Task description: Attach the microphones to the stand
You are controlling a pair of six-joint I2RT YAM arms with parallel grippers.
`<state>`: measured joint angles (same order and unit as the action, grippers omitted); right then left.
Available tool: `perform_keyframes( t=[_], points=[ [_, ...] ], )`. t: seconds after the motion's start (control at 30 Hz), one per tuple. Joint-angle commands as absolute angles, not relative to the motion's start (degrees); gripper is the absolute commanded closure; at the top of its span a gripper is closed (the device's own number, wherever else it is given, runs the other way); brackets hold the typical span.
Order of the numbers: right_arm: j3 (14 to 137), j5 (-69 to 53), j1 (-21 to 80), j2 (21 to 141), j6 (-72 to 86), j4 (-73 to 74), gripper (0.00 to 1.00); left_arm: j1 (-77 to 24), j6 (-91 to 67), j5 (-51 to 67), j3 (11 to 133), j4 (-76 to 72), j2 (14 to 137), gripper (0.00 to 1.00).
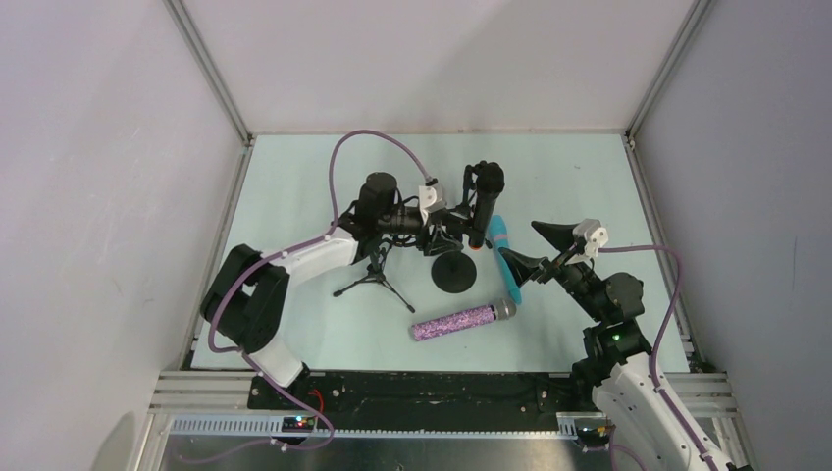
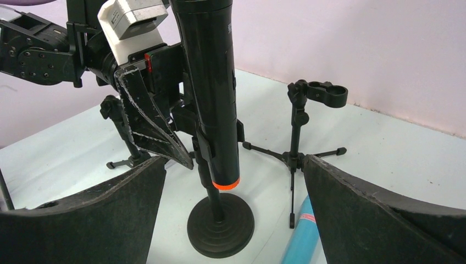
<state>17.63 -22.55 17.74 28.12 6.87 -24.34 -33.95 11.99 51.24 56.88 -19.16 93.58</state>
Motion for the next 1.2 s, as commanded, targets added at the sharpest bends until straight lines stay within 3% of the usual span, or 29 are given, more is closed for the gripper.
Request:
perform_keyframes(
  t=[0.0, 0.37, 0.73, 0.83, 0.93, 1.17],
  points=[
    [17.39, -23.03, 17.36, 28.04, 7.5, -26.27, 0.01, -34.39, 12.16, 52.9, 59.69, -22.06, 93.75, 0.4],
    [17.14, -23.39, 17.31, 28.75, 7.83, -26.73, 0.0, -34.49, 13.76, 54.77, 59.33, -22.17, 93.08, 0.69],
    [16.83, -24.43, 17.43, 29.99, 8.1, -28.02, 0.01, -34.5, 14.32, 55.61, 59.15, -22.15, 92.72, 0.83],
    [16.87, -24.74, 17.64, 30.87, 8.15, -28.63, 0.01, -34.52, 14.58, 55.37, 59.02, -22.15, 92.63, 0.73],
    [16.85, -24.72, 18.15, 31.49, 7.95, -29.1, 0.01, -34.53, 15.34, 54.75, 58.35, -22.15, 92.37, 0.55],
    [16.88, -23.5, 20.1, 33.14, 6.51, -30.46, 0.0, -34.56, 17.62, 53.69, 57.34, -22.15, 91.87, 0.39]
  ],
)
